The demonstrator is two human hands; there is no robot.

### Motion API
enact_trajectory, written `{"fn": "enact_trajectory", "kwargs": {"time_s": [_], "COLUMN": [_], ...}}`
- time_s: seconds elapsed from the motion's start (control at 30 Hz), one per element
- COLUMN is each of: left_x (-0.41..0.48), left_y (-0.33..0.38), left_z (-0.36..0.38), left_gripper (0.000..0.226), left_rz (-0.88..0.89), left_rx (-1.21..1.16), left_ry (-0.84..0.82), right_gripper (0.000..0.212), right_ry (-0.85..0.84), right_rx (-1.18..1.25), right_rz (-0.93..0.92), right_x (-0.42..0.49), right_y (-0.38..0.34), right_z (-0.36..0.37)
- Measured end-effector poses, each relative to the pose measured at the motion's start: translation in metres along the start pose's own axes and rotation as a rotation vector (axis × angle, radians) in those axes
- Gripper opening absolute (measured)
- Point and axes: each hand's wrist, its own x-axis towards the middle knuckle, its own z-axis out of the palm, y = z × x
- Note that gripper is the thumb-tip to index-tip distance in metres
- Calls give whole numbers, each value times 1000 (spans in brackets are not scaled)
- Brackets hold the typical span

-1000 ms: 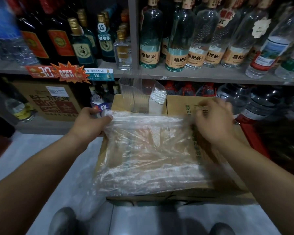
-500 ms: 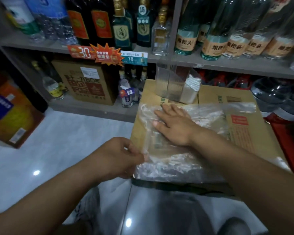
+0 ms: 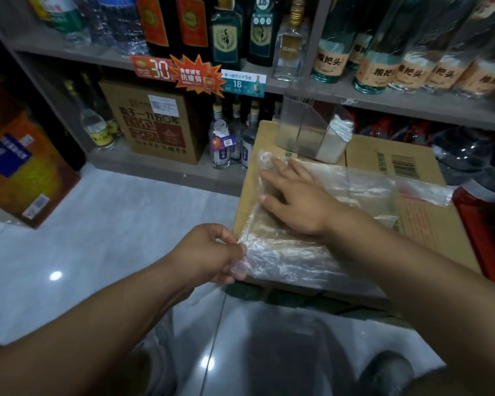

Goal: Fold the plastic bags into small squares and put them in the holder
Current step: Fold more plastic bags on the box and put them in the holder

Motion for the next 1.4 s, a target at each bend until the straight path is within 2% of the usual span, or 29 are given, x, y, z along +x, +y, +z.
{"fn": "enact_trajectory", "kwargs": {"time_s": [0.13, 0.2, 0.27, 0.33, 0.37, 0.43, 0.47, 0.53, 0.67, 0.83, 1.0, 1.1, 1.17, 1.27, 1.4], "left_x": [-4, -7, -7, -3, 3, 21, 29, 48, 78, 97, 98, 97, 97, 104, 123], "left_y": [-1, 3, 16, 34, 43, 54, 56, 56, 46, 45, 46, 56, 63, 67, 61], "left_z": [2, 1, -5, -11, -13, -12, -7, 8, 31, 29, 24, 26, 29, 37, 43], "left_gripper": [14, 14, 21, 32, 35, 25, 19, 35, 67, 76, 73, 72, 64, 58, 71], "left_rz": [-28, -26, 21, 96, 177, 476, 646, 828, 690, 569, 578, 645, 772, 872, 644], "left_rx": [110, 275, 474, 595, 651, 758, 789, 885, 1173, 1365, 1312, 1076, 1007, 1067, 1238], "left_ry": [-92, -136, -125, -33, 70, 290, 323, 223, 94, 128, 108, 193, 309, 341, 233], "right_gripper": [67, 68, 67, 69, 70, 70, 66, 59, 68, 81, 82, 62, 58, 64, 73], "right_ry": [-104, -113, -117, -77, -28, 85, 122, 137, 8, -52, -41, 207, 279, 142, 53], "right_rx": [-41, -54, -29, 23, 48, 74, 79, 73, 7, -24, 41, 85, 89, 74, 9], "right_rz": [45, 54, 41, 17, 10, 20, 40, 101, 215, 308, 291, 321, 374, 422, 444], "right_x": [10, 15, 15, 11, 8, 0, -5, -18, -40, -54, -72, -71, -67, -61, -62], "right_y": [0, 1, 0, -1, -1, 2, 6, 16, 48, 89, 118, 121, 123, 125, 137], "right_z": [11, 12, 10, 4, 0, -9, -13, -16, -12, -7, -12, -25, -30, -25, -12]}}
